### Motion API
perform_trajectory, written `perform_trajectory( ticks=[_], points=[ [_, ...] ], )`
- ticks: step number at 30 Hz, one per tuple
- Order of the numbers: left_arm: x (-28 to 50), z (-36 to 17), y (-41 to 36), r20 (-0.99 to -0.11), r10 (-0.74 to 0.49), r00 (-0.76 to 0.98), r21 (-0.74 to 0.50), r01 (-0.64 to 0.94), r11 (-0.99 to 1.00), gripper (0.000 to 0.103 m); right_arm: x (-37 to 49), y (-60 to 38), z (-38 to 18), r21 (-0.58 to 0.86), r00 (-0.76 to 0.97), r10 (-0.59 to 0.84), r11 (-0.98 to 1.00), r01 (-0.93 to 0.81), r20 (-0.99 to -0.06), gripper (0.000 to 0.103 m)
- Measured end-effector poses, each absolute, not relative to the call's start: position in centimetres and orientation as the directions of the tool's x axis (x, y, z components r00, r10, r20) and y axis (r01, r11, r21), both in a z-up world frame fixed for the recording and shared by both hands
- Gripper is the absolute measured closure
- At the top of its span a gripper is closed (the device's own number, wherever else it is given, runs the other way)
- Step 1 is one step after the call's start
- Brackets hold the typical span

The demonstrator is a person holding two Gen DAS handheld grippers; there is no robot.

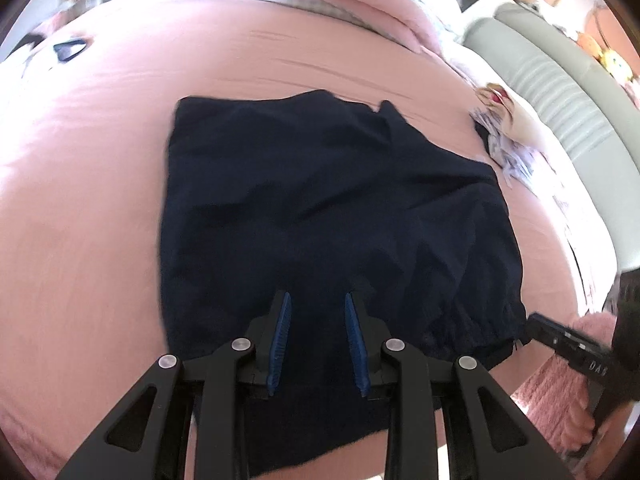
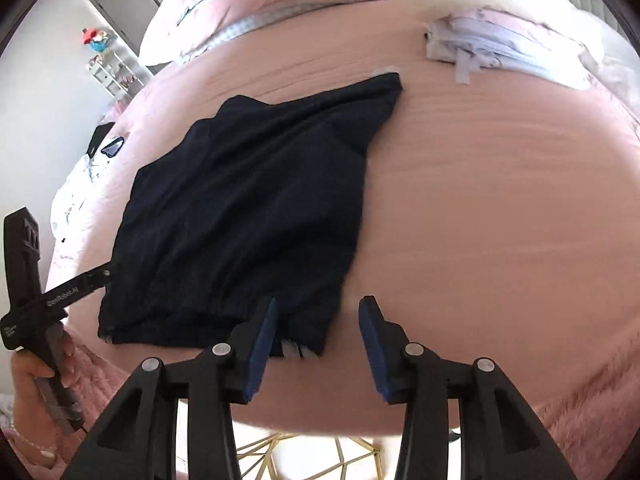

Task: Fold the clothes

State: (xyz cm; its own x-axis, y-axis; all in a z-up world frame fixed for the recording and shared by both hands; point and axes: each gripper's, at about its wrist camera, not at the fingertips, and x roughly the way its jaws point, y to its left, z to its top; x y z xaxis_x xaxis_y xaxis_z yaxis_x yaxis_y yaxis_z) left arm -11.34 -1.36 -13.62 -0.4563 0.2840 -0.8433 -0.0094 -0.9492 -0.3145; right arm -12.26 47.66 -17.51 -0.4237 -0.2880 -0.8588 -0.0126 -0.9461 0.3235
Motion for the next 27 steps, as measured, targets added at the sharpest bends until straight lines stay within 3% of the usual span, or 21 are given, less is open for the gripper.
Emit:
perform_trajectory(
  ticks=[5,8,14,16,18,19,20,21,23,27],
  points=[
    [-8.5,-13.4,-4.1,-0.842,0.246,-0.480,-0.319,0.076,-0.945,0.078,-11.0,45.9,-17.6,0.313,-0.407,-0.296,-0.949,0.024,-0.864,0.061],
    [-6.3,-12.7,-5.2,-0.828,0.224,-0.514,-0.308,0.083,-0.948,0.078,-9.3,44.9,-17.9,0.186,-0.399,-0.188,-0.982,0.042,-0.898,0.061],
    [-4.8,-13.4,-5.3,-0.863,0.230,-0.450,-0.283,0.053,-0.958,0.077,-9.2,44.3,-17.0,0.135,-0.506,-0.130,-0.990,0.027,-0.852,0.061],
    [-4.7,-13.8,-5.0,-0.869,0.244,-0.431,-0.294,0.053,-0.954,0.063,-10.4,43.3,-17.8,0.107,-0.494,-0.112,-0.994,0.038,-0.862,0.061],
    [-4.5,-14.2,-4.8,-0.871,0.253,-0.421,-0.299,0.046,-0.953,0.059,-11.2,42.7,-18.5,0.067,-0.469,-0.082,-0.997,0.048,-0.879,0.062],
    [-4.5,-14.2,-4.6,-0.871,0.245,-0.427,-0.287,0.035,-0.957,0.059,-11.5,42.4,-18.8,0.049,-0.461,-0.068,-0.997,0.053,-0.885,0.065],
    [-4.4,-14.3,-4.4,-0.870,0.235,-0.433,-0.271,0.023,-0.962,0.059,-11.4,42.5,-18.9,0.038,-0.477,-0.058,-0.998,0.051,-0.877,0.076],
    [-4.2,-14.3,-4.3,-0.867,0.225,-0.445,-0.258,0.013,-0.966,0.060,-11.2,42.6,-18.8,0.030,-0.492,-0.049,-0.998,0.047,-0.869,0.083],
    [-4.2,-14.3,-4.2,-0.857,0.199,-0.476,-0.230,0.008,-0.973,0.093,-10.8,42.4,-18.2,0.014,-0.516,-0.029,-0.999,0.033,-0.856,0.091],
    [-4.1,-13.5,-4.4,-0.842,0.191,-0.505,-0.237,0.027,-0.971,0.096,-8.7,42.8,-16.8,0.006,-0.548,-0.012,-1.000,0.014,-0.836,0.092]
  ],
)
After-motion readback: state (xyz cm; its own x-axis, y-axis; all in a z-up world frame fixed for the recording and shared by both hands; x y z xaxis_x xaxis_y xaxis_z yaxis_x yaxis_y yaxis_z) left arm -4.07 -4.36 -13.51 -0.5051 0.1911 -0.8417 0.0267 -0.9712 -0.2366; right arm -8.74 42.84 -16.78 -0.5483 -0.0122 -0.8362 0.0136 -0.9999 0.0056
